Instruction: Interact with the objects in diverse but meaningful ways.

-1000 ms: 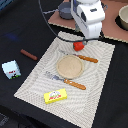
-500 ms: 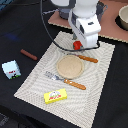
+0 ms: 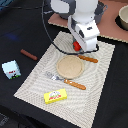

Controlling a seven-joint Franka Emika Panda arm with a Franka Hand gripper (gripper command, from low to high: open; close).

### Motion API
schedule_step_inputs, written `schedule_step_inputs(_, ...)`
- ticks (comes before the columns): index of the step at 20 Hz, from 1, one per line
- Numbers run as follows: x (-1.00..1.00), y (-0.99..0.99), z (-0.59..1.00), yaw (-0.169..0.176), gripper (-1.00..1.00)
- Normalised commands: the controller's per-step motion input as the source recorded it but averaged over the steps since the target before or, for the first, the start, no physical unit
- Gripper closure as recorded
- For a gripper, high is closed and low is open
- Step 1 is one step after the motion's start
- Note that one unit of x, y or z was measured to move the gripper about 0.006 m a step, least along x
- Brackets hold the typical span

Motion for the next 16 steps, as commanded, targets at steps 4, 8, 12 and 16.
schedule_step_inputs(4,0.32,0.25,0.48,0.000,1.00)
schedule_step_inputs(8,0.24,0.26,0.73,0.000,1.00)
schedule_step_inputs(12,0.28,0.29,0.78,0.000,1.00)
schedule_step_inputs(16,0.39,0.49,1.00,0.000,1.00)
